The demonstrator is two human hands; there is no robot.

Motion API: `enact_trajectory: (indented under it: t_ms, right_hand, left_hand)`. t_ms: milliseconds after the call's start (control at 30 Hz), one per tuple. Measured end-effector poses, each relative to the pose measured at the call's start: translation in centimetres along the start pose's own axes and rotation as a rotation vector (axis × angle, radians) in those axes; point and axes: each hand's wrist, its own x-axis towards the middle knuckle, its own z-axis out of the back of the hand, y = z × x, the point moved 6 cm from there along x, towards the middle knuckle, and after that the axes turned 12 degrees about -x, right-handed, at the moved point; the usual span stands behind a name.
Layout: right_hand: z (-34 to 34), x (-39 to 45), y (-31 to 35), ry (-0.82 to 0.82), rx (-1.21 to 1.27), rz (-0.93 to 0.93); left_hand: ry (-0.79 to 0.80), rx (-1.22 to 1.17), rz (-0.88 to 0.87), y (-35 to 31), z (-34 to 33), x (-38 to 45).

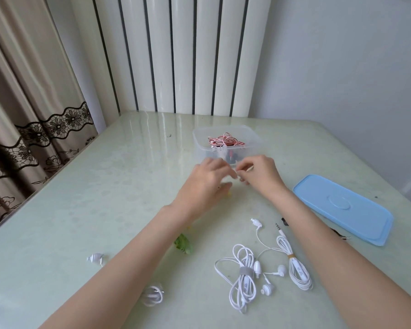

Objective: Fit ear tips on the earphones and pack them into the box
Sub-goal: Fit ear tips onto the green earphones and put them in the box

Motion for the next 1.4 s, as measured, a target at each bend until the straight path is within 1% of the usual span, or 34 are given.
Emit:
enact_trajectory:
  t_ms: [67, 100, 200, 267, 333, 433, 533, 633, 700, 767, 833, 900, 1000, 1100, 1267, 1400]
  right_hand:
    - [-0.2, -1.3, -0.4, 0.057, 0.260, -0.084]
    - [-0.3, -2.0, -0.4, 0.086, 0.363, -0.108]
    - [-0.6, -3.7, -0.6, 0.148, 0.615, -0.161]
    - [-0.9, -4.3, -0.9, 0.152, 0.676, -0.175]
    - [-1.3, -4.6, -1.0, 0.160, 0.662, -0.169]
    - [-1.5, -4.6, -0.7, 0.174, 0.671, -0.149]
    - [-1.3, -4.7, -0.9, 0.154, 0.723, -0.158]
    - [-1.1, -4.8, -1.0, 0.144, 0.803, -0.164]
    - [-1.1, -4.9, -0.9, 0.152, 0.850, -0.165]
    - [-1.2, -5.0, -0.7, 0.174, 0.923, -0.175]
    - [-1.3, -5.1, -0.4, 0.218, 1.027, -0.176]
    - [-1.3, -5.2, 0.0, 0.253, 1.098, -0.167]
    - [-1.4, -5.3, 0.2, 0.251, 1.119, -0.160]
    - [-1.3, -5.3, 0.2, 0.245, 1.110, -0.149]
    - [-1.3, -5.3, 0.2, 0.259, 1.140, -0.128]
    - [-1.3, -5.2, 0.3, 0.258, 1.148, -0.113]
  left_hand:
    - [0.148, 0.122, -0.057, 0.0, -1.5, -0.3]
    - [0.187, 0.153, -0.057, 0.5, -1.9, -0.6]
    - [0.191, 0.166, -0.006, 0.8, -2.3, -0.8]
    - [0.164, 0.185, 0.007, 0.5, -2.5, -0.6]
    - [0.162, 0.198, 0.025, 0.2, -2.5, -0.5]
    - [0.137, 0.152, 0.023, 0.2, -2.2, -0.5]
    - [0.038, 0.029, 0.046, 0.2, -1.6, -0.5]
    - [-0.086, -0.184, 0.150, 0.7, -0.4, -0.5]
    - [-0.130, -0.283, 0.209, 0.8, 0.2, -0.4]
    - [-0.174, -0.435, 0.283, 1.0, 0.5, -0.3]
    - [-0.193, -0.575, 0.361, 1.2, 0.6, -0.3]
    - [-0.189, -0.653, 0.447, 1.7, 0.4, -0.5]
    - [-0.178, -0.748, 0.573, 2.5, 0.0, -1.0]
    - [-0.178, -0.929, 0.619, 2.5, -0.3, -1.2]
    - [-0.187, -1.001, 0.649, 2.9, -0.4, -1.5]
    - [-0.195, -0.984, 0.635, 2.6, -0.2, -1.3]
